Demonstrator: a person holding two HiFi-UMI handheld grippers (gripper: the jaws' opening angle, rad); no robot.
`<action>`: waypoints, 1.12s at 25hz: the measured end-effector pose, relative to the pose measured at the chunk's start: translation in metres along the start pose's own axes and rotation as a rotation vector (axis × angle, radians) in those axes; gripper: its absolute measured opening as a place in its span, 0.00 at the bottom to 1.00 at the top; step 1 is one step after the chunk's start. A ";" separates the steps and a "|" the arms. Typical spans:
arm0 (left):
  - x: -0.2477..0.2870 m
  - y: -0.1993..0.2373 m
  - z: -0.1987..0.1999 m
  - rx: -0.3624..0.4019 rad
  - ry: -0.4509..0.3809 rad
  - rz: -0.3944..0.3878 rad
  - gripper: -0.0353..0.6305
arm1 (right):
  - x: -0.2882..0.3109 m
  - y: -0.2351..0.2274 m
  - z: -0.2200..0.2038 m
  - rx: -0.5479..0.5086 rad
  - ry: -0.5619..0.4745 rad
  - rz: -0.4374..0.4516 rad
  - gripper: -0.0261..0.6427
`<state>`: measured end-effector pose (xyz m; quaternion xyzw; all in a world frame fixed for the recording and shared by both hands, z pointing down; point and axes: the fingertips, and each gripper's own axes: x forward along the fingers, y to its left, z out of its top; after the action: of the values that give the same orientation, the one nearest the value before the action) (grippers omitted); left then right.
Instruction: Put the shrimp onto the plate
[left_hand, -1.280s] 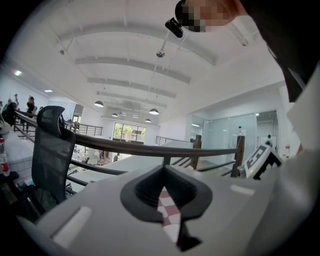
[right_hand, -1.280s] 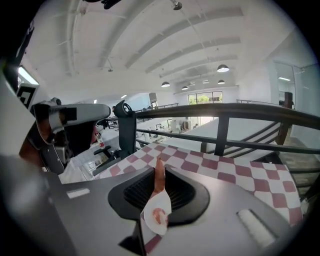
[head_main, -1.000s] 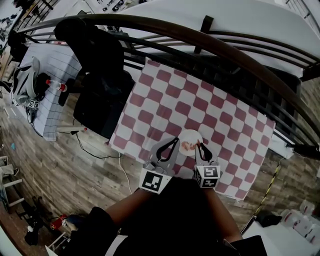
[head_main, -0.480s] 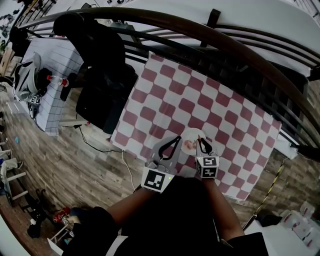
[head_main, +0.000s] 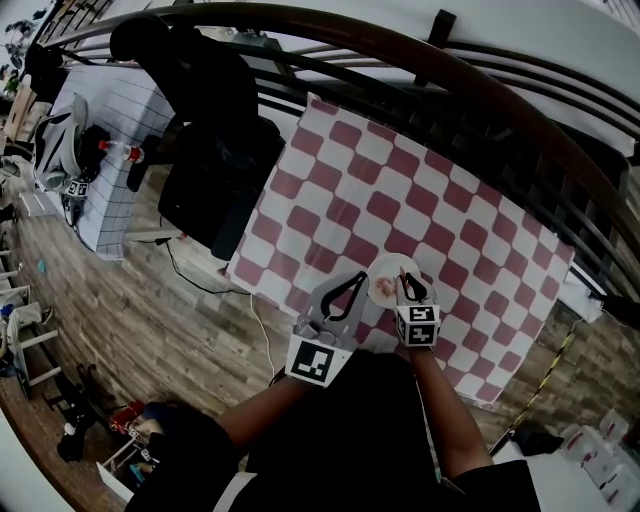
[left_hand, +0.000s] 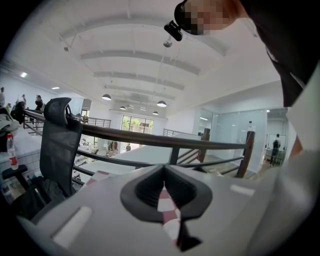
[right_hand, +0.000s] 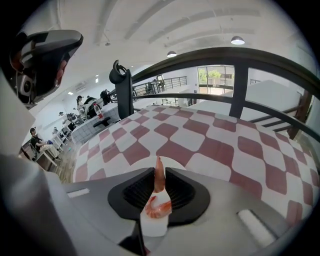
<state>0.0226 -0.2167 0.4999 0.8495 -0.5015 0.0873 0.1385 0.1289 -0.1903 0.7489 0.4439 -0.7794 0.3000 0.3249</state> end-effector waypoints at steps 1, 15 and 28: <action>0.001 0.001 0.000 0.001 0.001 0.002 0.06 | 0.003 -0.001 0.000 -0.007 0.000 0.002 0.14; -0.004 0.031 -0.002 -0.002 0.013 0.083 0.06 | 0.032 -0.001 -0.014 -0.058 0.078 0.031 0.14; -0.015 0.028 -0.003 -0.011 -0.002 0.076 0.06 | 0.029 0.000 -0.014 -0.054 0.063 0.022 0.15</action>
<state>-0.0092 -0.2165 0.5027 0.8291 -0.5341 0.0890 0.1391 0.1211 -0.1941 0.7802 0.4167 -0.7813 0.2964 0.3578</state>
